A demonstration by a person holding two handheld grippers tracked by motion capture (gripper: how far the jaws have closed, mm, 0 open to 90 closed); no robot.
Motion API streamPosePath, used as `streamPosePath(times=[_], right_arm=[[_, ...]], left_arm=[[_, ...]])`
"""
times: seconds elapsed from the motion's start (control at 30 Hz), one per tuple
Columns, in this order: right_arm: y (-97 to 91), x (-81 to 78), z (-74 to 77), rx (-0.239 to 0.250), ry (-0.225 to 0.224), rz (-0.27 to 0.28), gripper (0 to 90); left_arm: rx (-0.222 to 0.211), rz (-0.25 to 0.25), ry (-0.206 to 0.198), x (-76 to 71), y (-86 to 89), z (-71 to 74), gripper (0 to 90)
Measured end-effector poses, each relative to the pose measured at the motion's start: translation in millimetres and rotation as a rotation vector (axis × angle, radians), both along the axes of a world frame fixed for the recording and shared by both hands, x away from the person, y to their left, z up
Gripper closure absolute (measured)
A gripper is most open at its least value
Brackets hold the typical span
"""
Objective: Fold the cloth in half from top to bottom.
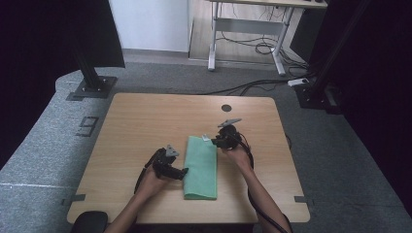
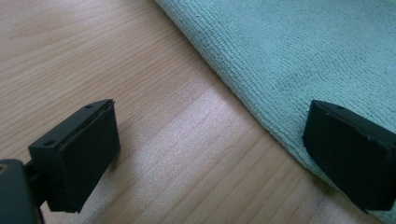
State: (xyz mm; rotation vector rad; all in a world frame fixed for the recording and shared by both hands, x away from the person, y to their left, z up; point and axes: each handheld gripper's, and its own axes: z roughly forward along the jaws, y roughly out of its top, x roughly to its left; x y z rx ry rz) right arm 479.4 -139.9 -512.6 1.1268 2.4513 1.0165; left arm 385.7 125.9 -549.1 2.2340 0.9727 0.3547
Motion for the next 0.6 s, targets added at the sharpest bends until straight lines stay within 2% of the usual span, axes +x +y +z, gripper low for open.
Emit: streamPosePath(times=[0.13,0.3,0.37,0.43,0.47,0.53,0.6], right_arm=[[3.3,8.5,-8.6,-0.015,0.020,0.002,63.0],[6.0,14.1,-22.5,-0.051,0.036,0.011,53.0],[5.0,15.4,-24.7,-0.029,0.033,0.002,49.0],[5.4,16.3,-25.2,-0.030,0.028,0.013,47.6],[6.0,16.2,-24.8,-0.041,0.026,0.023,51.0],[6.9,15.6,-24.1,-0.024,0.037,0.058,65.0],[8.6,14.7,-23.6,-0.020,0.046,0.080,74.6]], left_arm=[[0.000,0.001,0.000,0.0,0.0,0.0,3.8],[-0.001,0.001,0.001,-0.1,-0.1,0.0,3.8],[-0.001,0.002,0.001,-0.1,-0.1,0.0,3.8],[-0.001,0.002,0.001,-0.1,-0.2,-0.1,3.8],[-0.001,0.002,0.000,-0.1,-0.2,-0.1,3.8],[-0.001,0.002,0.001,-0.1,-0.2,-0.1,3.8],[-0.001,0.001,0.001,-0.1,-0.1,0.0,3.8]])
